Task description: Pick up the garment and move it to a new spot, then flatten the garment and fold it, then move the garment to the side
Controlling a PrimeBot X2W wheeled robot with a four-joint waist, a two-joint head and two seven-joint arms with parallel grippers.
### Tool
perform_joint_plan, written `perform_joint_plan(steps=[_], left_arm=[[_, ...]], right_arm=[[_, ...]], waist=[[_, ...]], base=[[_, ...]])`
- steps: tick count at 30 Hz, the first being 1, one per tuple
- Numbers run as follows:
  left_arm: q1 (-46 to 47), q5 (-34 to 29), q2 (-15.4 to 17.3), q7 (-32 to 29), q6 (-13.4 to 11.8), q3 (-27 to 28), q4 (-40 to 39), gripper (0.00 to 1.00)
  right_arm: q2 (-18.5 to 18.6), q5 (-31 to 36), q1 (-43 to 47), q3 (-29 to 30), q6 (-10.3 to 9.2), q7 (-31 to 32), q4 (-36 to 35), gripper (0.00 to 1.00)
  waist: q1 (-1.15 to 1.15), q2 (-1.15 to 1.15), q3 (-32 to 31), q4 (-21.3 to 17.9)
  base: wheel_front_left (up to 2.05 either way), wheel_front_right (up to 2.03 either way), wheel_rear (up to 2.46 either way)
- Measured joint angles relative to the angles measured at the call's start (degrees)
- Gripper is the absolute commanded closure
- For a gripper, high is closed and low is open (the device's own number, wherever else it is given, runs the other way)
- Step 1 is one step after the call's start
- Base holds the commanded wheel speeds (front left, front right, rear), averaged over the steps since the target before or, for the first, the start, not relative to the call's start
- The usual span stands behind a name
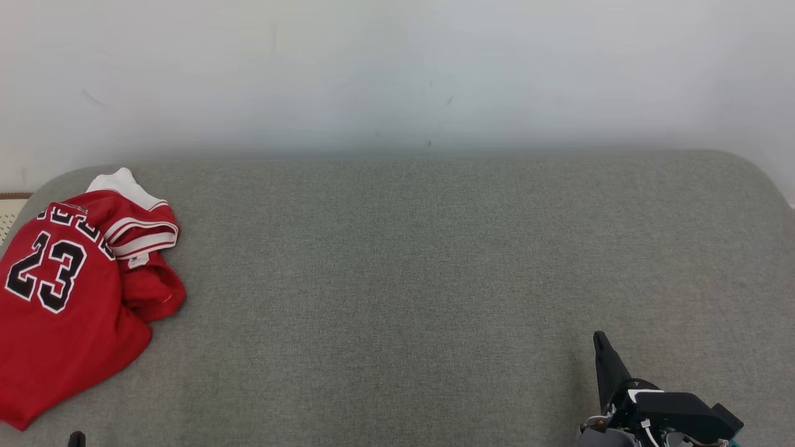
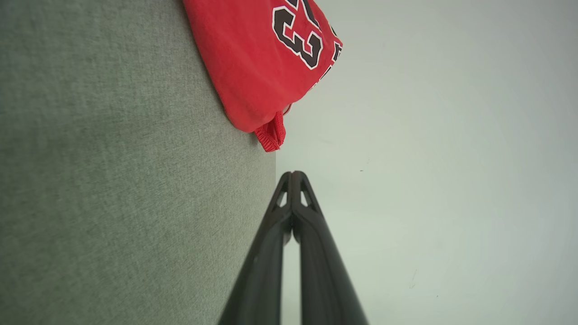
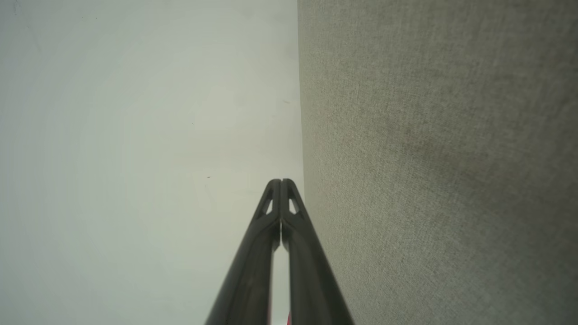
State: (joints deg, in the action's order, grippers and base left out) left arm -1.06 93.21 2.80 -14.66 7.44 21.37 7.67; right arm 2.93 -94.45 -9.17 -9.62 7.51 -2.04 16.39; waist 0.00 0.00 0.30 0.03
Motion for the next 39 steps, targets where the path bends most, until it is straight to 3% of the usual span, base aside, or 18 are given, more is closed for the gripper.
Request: perform_joint_plan(steps=[18, 19, 29, 39], left_arm=[[0.0, 0.0, 0.0, 0.0, 0.0, 0.0, 0.0, 1.0], [-0.06, -0.02, -0.11, 0.03, 0.0, -0.04, 0.25, 0.0], [-0.36, -1.11, -1.36, 2.58, -0.05, -2.09, 2.0, 0.0], [-0.35, -8.39, -1.29, 6.22, -0.05, -4.03, 0.58, 0.0]], right_arm=[[0.0, 0.0, 0.0, 0.01, 0.0, 0.0, 0.0, 1.0], [0.02, 0.0, 0.23, 0.02, 0.0, 0.01, 0.25, 0.0], [0.02, 1.78, 2.79, -0.25, -0.03, -1.02, 1.47, 0.0], [0.02, 9.43, 2.8, -0.47, -0.03, -2.57, -0.53, 0.0]], waist=[[0.0, 0.0, 0.0, 0.0], [0.0, 0.0, 0.0, 0.0], [0.0, 0.0, 0.05, -0.01], [0.0, 0.0, 0.08, -0.12]], base=[[0.0, 0.0, 0.0], [0.0, 0.0, 0.0], [0.0, 0.0, 0.0], [0.0, 0.0, 0.0]])
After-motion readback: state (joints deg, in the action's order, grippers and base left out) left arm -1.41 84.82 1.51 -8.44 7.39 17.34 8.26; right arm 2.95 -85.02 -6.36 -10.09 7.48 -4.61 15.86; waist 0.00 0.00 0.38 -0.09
